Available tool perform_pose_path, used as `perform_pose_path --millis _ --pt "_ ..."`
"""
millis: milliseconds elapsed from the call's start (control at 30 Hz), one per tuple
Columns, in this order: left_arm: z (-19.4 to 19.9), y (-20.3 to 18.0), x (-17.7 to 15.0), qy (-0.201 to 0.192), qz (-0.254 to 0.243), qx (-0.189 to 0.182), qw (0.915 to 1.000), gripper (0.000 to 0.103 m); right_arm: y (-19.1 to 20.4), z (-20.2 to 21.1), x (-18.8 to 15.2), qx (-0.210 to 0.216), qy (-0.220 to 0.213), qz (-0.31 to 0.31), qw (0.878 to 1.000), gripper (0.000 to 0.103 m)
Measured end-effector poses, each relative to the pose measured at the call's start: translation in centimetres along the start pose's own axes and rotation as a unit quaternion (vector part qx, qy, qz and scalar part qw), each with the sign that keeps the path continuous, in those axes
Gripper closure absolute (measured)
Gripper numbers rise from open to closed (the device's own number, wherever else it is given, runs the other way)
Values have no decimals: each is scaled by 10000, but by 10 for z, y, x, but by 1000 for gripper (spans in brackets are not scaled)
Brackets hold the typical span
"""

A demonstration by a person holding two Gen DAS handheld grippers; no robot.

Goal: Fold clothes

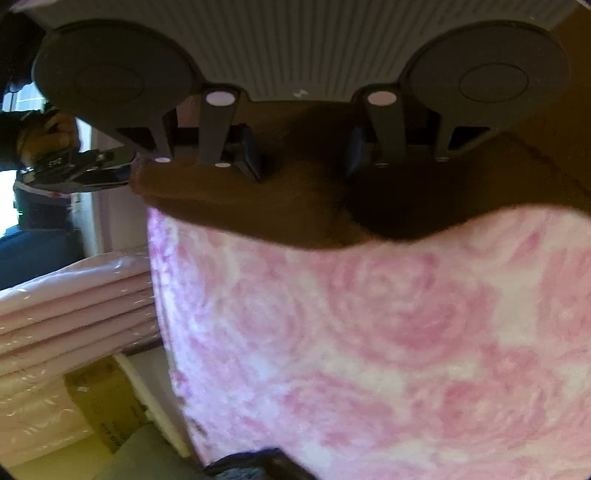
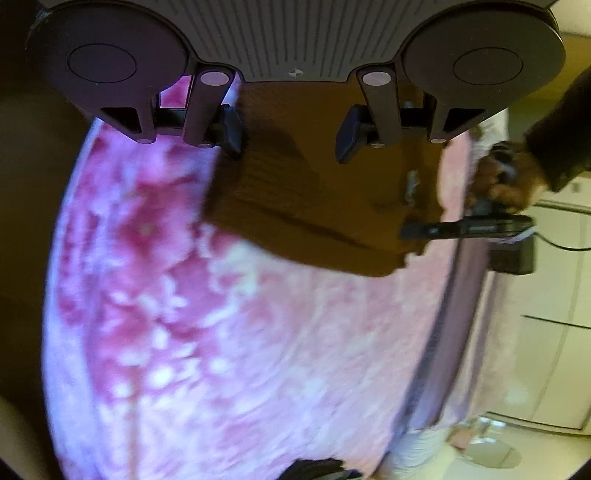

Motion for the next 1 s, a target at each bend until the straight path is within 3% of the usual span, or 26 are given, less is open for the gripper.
perform_pose_path --millis 100,167,267,367,467,567,667,800,867,933,1000 --pt "18 -4 20 -933 52 -73 9956 61 3 5 25 343 -693 119 9969 47" --pt "25 -5 29 -1223 44 20 9925 61 7 11 45 330 -1072 225 9934 47" --pt "29 -5 25 -1130 -181 303 9930 60 9 13 53 362 -1002 322 9938 47" --pt "35 -4 6 -976 -318 651 9926 59 3 9 38 -179 -638 519 9965 46" --pt "53 0 -19 -1080 -164 954 9894 57 -12 14 27 -842 -698 259 9937 46" --pt "74 7 -56 -1319 242 1358 9816 57 7 24 28 -888 -831 880 9887 46" --pt "96 13 -112 -1531 766 1752 9695 56 44 14 21 -471 -613 1899 9788 46" --pt "117 24 -191 -1613 1567 2302 9468 56 72 -43 0 178 425 2694 9619 46" --pt "128 30 -231 -1603 1941 2616 9318 56 69 -72 -4 147 827 2993 9505 46" --pt "141 36 -271 -1570 2306 3022 9115 56 62 -78 2 92 717 3020 9506 47" --pt "159 34 -304 -1705 2599 3329 8903 56 60 -68 5 -304 379 2997 9528 47"
Point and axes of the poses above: each gripper's, at about its wrist camera, not at the fingertips, and z roughly against the way its jaws point, y to its left, x to its top, the point moved 3 cm from there along -z, roughly the way its jaws point, and after that the axes turned 7 degrees about -y, right-handed, at the moved point
